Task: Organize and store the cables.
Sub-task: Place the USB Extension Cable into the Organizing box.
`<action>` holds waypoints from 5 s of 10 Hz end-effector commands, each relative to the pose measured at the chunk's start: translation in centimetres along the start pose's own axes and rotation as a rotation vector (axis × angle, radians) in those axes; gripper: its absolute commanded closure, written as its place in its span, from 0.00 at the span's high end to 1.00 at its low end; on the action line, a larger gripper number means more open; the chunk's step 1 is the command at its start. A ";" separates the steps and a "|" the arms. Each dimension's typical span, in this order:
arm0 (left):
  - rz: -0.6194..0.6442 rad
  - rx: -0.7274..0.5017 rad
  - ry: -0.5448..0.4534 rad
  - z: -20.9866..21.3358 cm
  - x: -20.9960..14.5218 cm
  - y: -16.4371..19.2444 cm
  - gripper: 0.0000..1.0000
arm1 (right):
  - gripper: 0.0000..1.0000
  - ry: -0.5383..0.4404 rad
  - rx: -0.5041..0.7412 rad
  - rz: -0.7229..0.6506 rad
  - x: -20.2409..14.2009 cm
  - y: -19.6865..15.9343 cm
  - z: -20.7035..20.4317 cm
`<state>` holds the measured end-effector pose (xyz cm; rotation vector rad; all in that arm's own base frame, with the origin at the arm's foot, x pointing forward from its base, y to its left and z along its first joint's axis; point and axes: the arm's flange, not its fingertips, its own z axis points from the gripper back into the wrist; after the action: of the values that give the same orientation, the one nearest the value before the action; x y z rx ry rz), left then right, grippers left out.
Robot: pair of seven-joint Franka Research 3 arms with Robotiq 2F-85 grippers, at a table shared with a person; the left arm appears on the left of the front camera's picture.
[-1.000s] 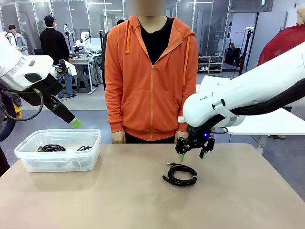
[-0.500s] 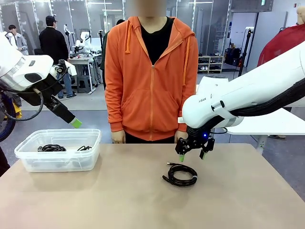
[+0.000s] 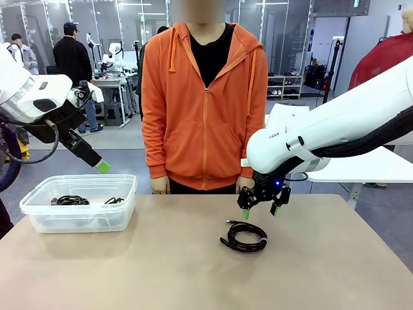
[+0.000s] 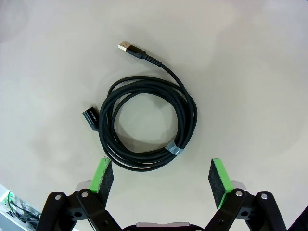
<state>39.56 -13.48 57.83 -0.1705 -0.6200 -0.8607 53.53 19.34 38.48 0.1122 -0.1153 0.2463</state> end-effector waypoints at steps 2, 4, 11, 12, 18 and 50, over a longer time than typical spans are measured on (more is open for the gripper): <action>0.002 0.009 0.005 0.0 0.0 0.0 1.00 | 1.00 0.061 -0.010 -0.154 -0.1 -0.5 -1.7; 0.002 0.009 0.005 0.0 0.0 0.0 1.00 | 1.00 0.069 -0.056 -0.191 -0.5 -0.5 -2.7; 0.002 0.009 0.005 0.0 0.0 0.0 1.00 | 1.00 0.087 -0.083 -0.373 -1.3 -1.7 -6.1; 0.002 0.009 0.005 0.0 0.0 0.0 1.00 | 1.00 0.090 -0.090 -0.406 -1.4 -1.7 -6.3; 0.002 0.009 0.005 0.0 0.0 0.0 1.00 | 1.00 0.081 -0.150 -0.539 -1.5 -1.4 -7.6; 0.002 0.009 0.005 0.0 0.0 0.0 1.00 | 0.00 0.036 -0.121 -0.616 -2.5 -0.7 -6.9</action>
<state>39.56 -13.47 57.83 -0.1703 -0.6200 -0.8605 52.04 18.58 31.57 0.0299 -0.0335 -0.3292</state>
